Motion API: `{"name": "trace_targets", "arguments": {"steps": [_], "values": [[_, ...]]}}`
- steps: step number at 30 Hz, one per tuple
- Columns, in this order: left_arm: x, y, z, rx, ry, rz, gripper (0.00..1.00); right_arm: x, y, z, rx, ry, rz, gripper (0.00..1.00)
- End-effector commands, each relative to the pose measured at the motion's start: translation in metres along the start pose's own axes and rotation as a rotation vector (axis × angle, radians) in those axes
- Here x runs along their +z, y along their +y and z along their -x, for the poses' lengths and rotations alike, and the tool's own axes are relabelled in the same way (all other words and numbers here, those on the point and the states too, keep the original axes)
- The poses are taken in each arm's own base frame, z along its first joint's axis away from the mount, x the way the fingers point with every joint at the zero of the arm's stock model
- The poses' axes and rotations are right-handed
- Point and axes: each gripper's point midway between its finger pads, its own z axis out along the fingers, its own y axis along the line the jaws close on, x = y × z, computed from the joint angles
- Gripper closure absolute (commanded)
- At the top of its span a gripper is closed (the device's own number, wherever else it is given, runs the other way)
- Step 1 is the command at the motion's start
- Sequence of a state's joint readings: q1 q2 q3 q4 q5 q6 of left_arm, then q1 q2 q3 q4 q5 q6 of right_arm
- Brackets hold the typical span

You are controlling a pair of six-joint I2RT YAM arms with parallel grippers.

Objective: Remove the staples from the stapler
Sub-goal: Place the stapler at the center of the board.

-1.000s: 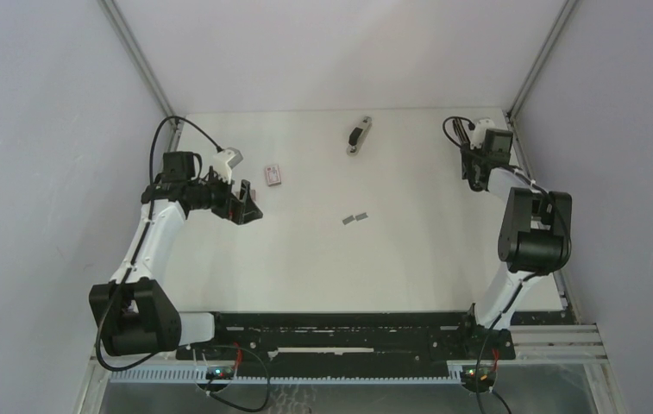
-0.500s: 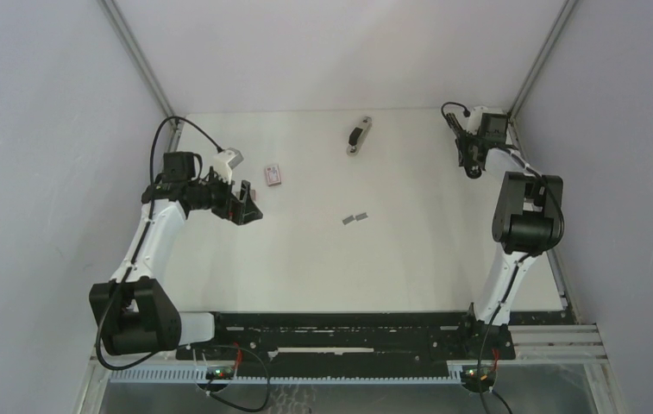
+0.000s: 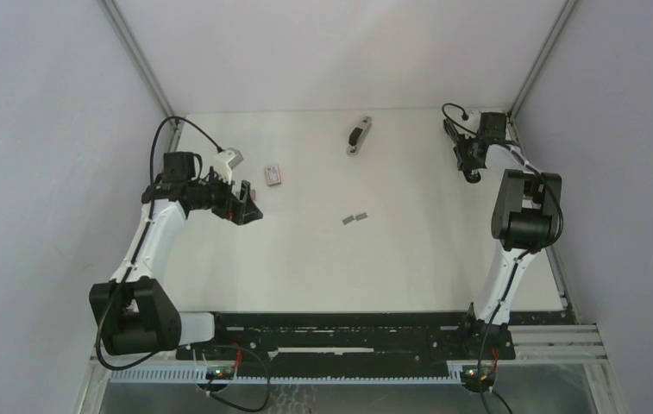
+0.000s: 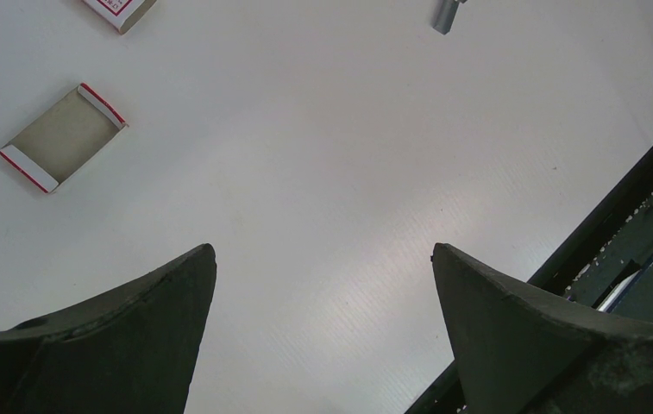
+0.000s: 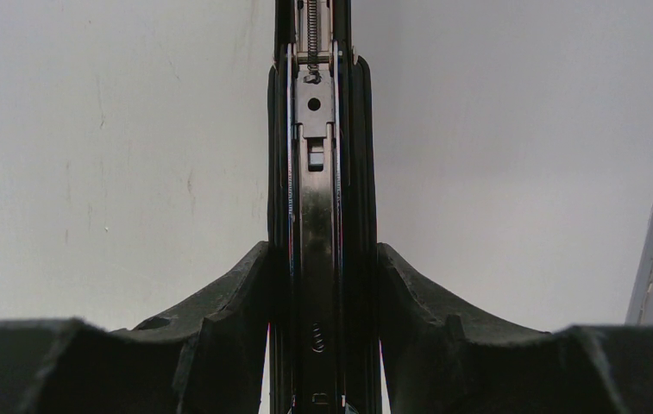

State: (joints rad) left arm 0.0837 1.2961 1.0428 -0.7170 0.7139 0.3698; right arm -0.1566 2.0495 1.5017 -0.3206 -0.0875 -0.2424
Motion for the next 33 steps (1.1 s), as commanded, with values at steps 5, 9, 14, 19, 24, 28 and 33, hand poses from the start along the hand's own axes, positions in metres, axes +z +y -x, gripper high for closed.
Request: {"name": "trace_targets", "arguments": {"steps": [5, 9, 14, 19, 24, 28, 33], "values": [[0.000, -0.003, 0.000, 0.032, -0.028, -0.020, 0.00, -0.011, -0.009, 0.033, 0.054, -0.071, -0.004, 0.72], [-0.001, -0.003, 0.001, 0.034, -0.030, -0.019, 0.00, -0.011, -0.009, 0.032, 0.058, -0.070, -0.005, 0.70], [-0.001, -0.002, 0.001, 0.035, -0.029, -0.017, 0.00, -0.010, -0.010, 0.030, 0.053, -0.055, -0.010, 0.68], [0.000, -0.002, 0.001, 0.033, -0.028, -0.016, 0.00, -0.007, -0.010, 0.027, 0.045, -0.032, -0.020, 0.66], [0.000, -0.001, 0.001, 0.033, -0.027, -0.014, 0.00, -0.004, -0.010, 0.026, 0.039, -0.020, -0.021, 0.65], [0.000, -0.001, 0.001, 0.035, -0.029, -0.012, 0.00, -0.001, -0.008, 0.023, 0.023, 0.001, -0.023, 0.64], [-0.001, -0.001, 0.002, 0.035, -0.031, -0.012, 0.00, 0.001, -0.007, 0.021, 0.004, 0.016, -0.032, 0.62]]}}
